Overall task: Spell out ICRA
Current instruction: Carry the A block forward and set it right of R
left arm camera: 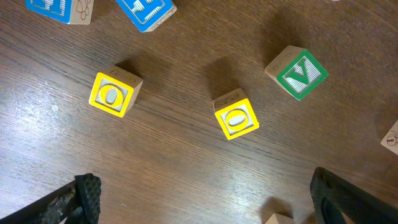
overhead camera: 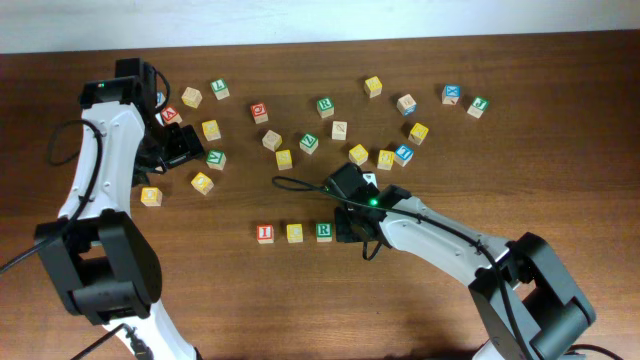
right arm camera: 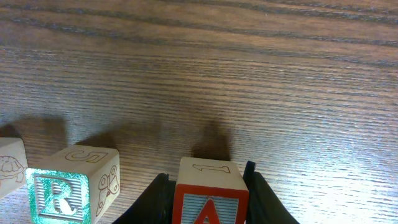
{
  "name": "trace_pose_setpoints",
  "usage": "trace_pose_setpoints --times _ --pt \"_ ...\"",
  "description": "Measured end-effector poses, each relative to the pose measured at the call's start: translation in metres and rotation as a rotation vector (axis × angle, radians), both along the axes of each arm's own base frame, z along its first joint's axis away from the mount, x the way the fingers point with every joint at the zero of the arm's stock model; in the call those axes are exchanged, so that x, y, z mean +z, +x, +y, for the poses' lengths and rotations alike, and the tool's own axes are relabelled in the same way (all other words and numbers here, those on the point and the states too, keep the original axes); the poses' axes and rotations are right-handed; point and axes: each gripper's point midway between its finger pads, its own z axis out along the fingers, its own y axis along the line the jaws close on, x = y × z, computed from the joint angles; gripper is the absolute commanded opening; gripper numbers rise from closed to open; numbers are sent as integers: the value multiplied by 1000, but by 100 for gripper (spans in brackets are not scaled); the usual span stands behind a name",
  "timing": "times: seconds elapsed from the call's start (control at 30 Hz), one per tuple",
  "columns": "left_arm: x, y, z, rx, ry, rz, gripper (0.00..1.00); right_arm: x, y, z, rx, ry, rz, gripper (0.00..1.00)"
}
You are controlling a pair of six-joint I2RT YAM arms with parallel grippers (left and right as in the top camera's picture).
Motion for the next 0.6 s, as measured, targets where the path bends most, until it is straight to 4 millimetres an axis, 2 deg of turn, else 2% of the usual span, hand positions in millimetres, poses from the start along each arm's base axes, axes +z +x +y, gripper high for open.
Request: trace_pose_setpoints --times 0.2,0.53,0.6 --pt "0 0 0 0 0 0 99 1 -2 10 25 6 -18 25" --pt "0 0 0 0 0 0 99 1 0 12 27 6 -30 25" --pt "0 0 0 0 0 0 99 -4 -1 11 27 -3 -18 30"
